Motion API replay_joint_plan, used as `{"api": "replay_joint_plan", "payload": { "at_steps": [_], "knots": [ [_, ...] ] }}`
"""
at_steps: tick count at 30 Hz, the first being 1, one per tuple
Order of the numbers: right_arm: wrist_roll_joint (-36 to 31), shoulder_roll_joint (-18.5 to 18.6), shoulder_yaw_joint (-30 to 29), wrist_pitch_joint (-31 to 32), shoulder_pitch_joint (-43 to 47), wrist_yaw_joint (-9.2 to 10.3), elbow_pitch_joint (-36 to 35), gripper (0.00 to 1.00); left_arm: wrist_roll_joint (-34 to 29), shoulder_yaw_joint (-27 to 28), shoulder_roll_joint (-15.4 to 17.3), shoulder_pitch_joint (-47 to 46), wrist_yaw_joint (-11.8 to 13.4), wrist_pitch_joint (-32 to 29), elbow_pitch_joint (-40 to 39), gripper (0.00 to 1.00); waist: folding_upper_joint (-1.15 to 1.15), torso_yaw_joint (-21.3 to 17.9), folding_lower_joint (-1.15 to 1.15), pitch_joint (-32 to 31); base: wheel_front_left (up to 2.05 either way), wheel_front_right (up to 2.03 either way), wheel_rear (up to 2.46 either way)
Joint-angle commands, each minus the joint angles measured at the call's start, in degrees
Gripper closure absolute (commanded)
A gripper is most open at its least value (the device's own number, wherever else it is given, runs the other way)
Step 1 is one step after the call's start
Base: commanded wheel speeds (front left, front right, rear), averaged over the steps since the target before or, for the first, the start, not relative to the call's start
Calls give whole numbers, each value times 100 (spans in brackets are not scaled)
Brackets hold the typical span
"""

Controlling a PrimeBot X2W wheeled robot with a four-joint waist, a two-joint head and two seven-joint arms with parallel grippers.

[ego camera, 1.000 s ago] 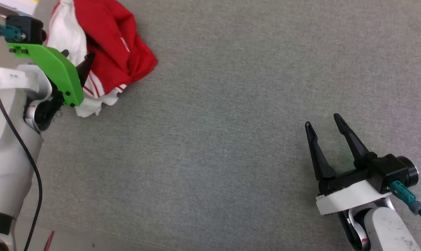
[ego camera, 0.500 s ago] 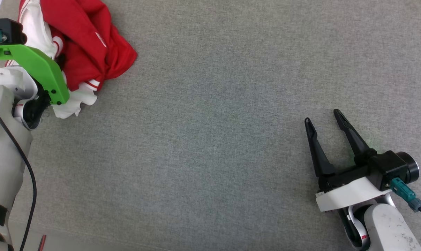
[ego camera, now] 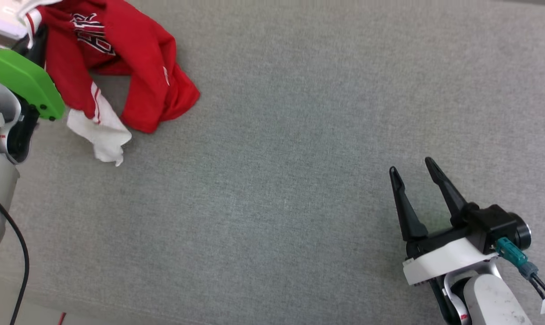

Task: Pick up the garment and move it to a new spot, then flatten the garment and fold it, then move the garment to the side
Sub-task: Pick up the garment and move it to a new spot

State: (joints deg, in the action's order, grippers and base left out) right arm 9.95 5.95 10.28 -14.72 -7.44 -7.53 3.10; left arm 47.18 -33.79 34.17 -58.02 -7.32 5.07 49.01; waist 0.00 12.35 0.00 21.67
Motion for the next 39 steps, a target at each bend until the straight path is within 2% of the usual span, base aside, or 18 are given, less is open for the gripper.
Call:
{"api": "replay_joint_plan", "payload": {
  "at_steps": [1, 3, 9, 14, 21, 27, 31, 39],
  "knots": [
    [70, -20, -36, -28, 99, 4, 36, 0, -163, -44, 81, -152, -16, 188, -118, 100, 0, 14, 0, -520, 0, 0, 0],
    [109, -77, -111, -28, 208, 4, 61, 0, -409, -124, 185, -219, 25, 544, -445, 100, 0, -6, 0, -811, 0, 0, 0],
    [161, -157, -231, -28, 407, 4, 73, 0, -883, -306, 281, -274, 132, 847, -1416, 100, 0, -113, 0, -1305, 0, 0, 0],
    [175, -201, -338, -28, 525, 4, 31, 0, -1013, -495, 220, -191, 225, 694, -2192, 100, 0, -304, 0, -1556, 0, 0, 0],
    [175, -237, -415, -28, 607, 4, -8, 0, -1123, -773, -99, -170, 457, 335, -2879, 100, 0, -741, 0, -1696, 0, 0, 0],
    [153, -265, -437, -28, 643, 4, -26, 0, -1425, -1070, -492, -258, 639, 388, -2914, 100, 0, -1221, 0, -1689, 0, 0, 0],
    [124, -286, -671, -28, 668, 4, -82, 0, -1624, -1522, -890, -26, 617, 397, -2809, 100, 0, -1471, 0, -1640, 0, 0, 0],
    [244, -305, -1328, -28, 618, 4, -205, 0, -1717, -2696, -2147, 1200, 469, 477, -2243, 100, 0, -1779, 0, -1586, 0, 0, 0]
  ]
}}
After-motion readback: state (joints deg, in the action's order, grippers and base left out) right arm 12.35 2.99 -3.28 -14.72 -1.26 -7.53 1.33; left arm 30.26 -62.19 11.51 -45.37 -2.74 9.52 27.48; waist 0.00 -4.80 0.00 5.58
